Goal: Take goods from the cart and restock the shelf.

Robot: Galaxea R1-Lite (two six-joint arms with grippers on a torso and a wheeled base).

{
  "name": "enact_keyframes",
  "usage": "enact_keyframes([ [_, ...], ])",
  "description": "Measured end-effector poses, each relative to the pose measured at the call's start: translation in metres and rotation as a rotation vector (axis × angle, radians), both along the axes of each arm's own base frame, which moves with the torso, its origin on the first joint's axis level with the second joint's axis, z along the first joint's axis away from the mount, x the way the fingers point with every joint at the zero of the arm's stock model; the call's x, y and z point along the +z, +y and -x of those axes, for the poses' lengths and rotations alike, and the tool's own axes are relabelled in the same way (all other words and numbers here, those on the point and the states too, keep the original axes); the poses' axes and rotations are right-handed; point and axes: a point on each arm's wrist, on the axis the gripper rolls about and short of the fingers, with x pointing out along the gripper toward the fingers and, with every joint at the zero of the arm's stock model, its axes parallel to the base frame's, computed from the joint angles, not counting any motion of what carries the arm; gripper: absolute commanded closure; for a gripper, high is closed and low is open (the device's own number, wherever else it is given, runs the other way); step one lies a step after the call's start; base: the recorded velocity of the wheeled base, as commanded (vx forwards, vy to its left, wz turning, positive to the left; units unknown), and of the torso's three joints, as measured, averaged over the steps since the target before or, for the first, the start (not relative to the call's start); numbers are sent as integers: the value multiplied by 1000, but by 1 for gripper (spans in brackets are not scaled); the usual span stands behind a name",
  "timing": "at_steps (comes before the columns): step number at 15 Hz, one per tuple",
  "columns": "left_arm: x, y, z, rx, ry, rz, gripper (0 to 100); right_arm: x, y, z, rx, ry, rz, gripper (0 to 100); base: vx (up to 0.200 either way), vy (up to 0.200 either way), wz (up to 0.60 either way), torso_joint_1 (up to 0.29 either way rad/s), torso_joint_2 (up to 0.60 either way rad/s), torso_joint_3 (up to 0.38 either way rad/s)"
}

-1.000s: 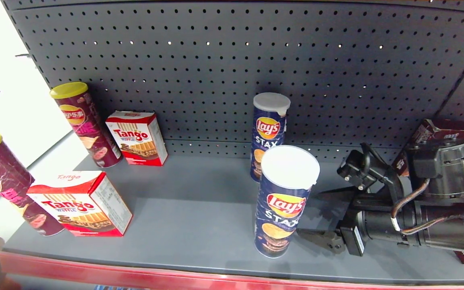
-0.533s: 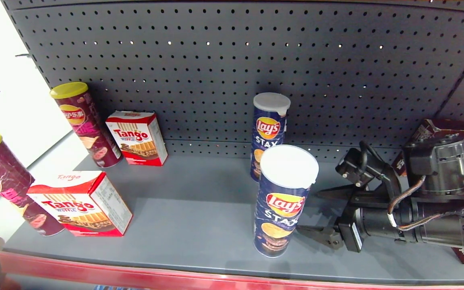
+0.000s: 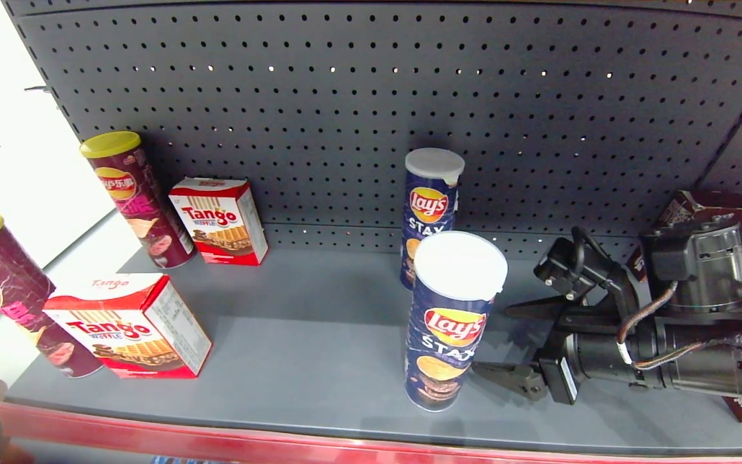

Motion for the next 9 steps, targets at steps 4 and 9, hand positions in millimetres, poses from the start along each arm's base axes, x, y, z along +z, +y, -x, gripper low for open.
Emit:
enact_keyframes([
  [4, 0, 0, 0, 0, 0, 0, 0, 0, 3, -2, 5, 1, 1, 0, 0, 0, 0, 0, 0, 0],
  [9, 0, 0, 0, 0, 0, 0, 0, 0, 8, -4, 18, 0, 0, 0, 0, 0, 0, 0, 0, 0],
])
